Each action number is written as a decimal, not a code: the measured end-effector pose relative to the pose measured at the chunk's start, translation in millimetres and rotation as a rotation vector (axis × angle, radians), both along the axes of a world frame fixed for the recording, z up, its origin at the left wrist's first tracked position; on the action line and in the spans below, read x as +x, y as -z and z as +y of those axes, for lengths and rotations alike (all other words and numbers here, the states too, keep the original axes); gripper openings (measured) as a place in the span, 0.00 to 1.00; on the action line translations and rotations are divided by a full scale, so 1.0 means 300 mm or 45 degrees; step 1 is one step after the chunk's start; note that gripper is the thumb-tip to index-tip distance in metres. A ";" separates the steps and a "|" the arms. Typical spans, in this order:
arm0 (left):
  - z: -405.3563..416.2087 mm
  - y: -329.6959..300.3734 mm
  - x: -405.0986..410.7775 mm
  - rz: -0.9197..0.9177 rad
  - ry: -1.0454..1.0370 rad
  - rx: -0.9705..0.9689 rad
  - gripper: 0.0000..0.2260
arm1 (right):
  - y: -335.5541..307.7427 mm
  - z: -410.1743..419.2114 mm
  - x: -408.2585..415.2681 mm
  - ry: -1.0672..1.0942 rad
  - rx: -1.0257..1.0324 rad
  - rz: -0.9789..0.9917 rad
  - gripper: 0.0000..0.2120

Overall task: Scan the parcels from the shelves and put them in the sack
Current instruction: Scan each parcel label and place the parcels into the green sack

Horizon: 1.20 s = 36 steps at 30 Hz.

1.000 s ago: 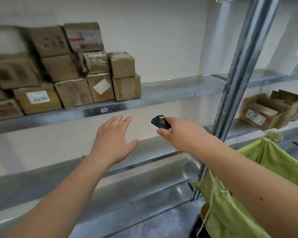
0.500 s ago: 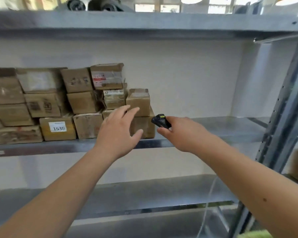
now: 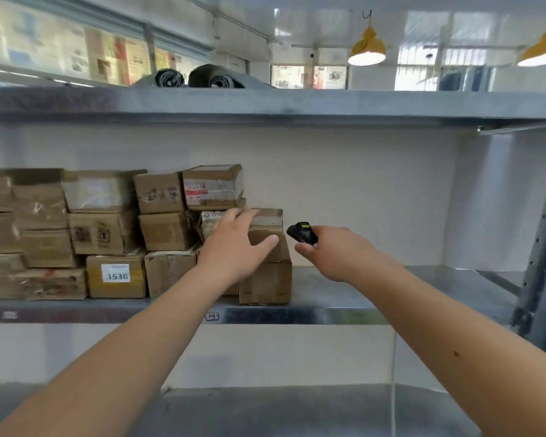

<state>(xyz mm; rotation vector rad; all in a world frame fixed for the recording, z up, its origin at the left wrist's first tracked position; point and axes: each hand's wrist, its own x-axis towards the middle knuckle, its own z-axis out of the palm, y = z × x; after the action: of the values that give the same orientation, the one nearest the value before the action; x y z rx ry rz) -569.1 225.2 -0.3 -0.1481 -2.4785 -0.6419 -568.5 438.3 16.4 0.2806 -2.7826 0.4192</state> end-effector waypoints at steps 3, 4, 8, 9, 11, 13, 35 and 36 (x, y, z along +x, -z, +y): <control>-0.004 -0.017 -0.035 -0.081 -0.004 0.130 0.35 | -0.005 -0.013 -0.027 0.003 0.019 -0.017 0.22; -0.004 -0.022 -0.043 -0.100 -0.003 0.166 0.35 | -0.005 -0.017 -0.033 0.008 0.034 -0.021 0.22; -0.005 -0.041 -0.067 -0.120 0.010 0.307 0.33 | -0.011 -0.038 -0.041 0.004 0.084 -0.057 0.23; -0.006 -0.044 -0.071 -0.125 -0.004 0.330 0.32 | -0.013 -0.042 -0.040 0.002 0.085 -0.064 0.23; 0.000 -0.048 -0.076 -0.146 -0.032 0.357 0.33 | -0.018 -0.047 -0.037 0.002 0.078 -0.058 0.23; 0.014 -0.048 -0.072 -0.169 -0.036 0.341 0.38 | -0.019 -0.050 -0.033 0.005 0.075 -0.046 0.23; 0.063 -0.010 -0.064 -0.210 0.133 0.679 0.06 | -0.026 0.131 0.054 0.092 -0.045 -0.010 0.20; 0.073 -0.007 -0.067 -0.218 0.100 0.682 0.05 | -0.027 0.130 0.056 0.089 -0.039 -0.008 0.20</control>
<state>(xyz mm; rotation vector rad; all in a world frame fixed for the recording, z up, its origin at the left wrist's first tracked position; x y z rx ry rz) -589.1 247.0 1.8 0.0177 -2.3699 -1.3719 -551.5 477.2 24.6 0.1742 -2.7798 0.4457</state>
